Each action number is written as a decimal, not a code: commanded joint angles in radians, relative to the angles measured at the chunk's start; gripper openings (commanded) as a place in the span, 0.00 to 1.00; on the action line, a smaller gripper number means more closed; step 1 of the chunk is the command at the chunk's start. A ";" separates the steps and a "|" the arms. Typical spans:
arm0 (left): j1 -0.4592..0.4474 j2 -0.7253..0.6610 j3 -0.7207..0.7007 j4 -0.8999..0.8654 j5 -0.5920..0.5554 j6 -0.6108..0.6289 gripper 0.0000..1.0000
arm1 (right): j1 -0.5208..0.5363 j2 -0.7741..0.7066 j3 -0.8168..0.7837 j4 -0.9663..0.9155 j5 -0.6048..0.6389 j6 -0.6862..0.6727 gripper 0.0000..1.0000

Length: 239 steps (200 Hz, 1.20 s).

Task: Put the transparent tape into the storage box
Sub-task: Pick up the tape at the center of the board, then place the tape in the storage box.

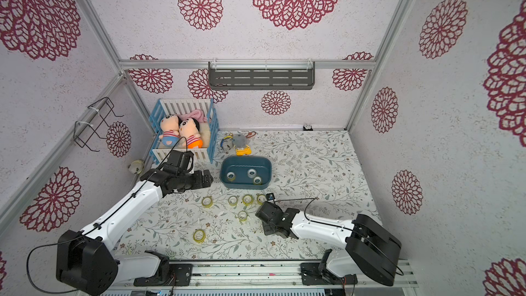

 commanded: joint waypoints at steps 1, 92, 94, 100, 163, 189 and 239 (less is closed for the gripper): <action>0.000 0.008 0.042 -0.003 0.014 0.005 0.97 | 0.002 -0.088 -0.010 -0.043 0.059 0.030 0.00; -0.045 0.089 0.088 0.089 0.233 -0.142 0.97 | -0.276 -0.094 0.288 -0.097 -0.112 -0.139 0.00; -0.046 0.090 0.090 0.087 0.233 -0.143 0.97 | -0.283 -0.084 0.298 -0.094 -0.120 -0.147 0.00; -0.046 0.091 0.093 0.083 0.233 -0.142 0.97 | -0.305 -0.046 0.329 -0.083 -0.141 -0.169 0.00; -0.046 0.064 0.095 0.003 0.205 -0.057 0.97 | -0.423 0.345 0.625 -0.057 -0.224 -0.306 0.00; -0.046 0.039 0.068 -0.007 0.189 -0.039 0.97 | -0.443 0.441 0.717 -0.054 -0.192 -0.342 0.00; -0.046 0.027 0.023 0.003 0.181 -0.051 0.97 | -0.446 0.616 0.859 -0.104 -0.122 -0.364 0.00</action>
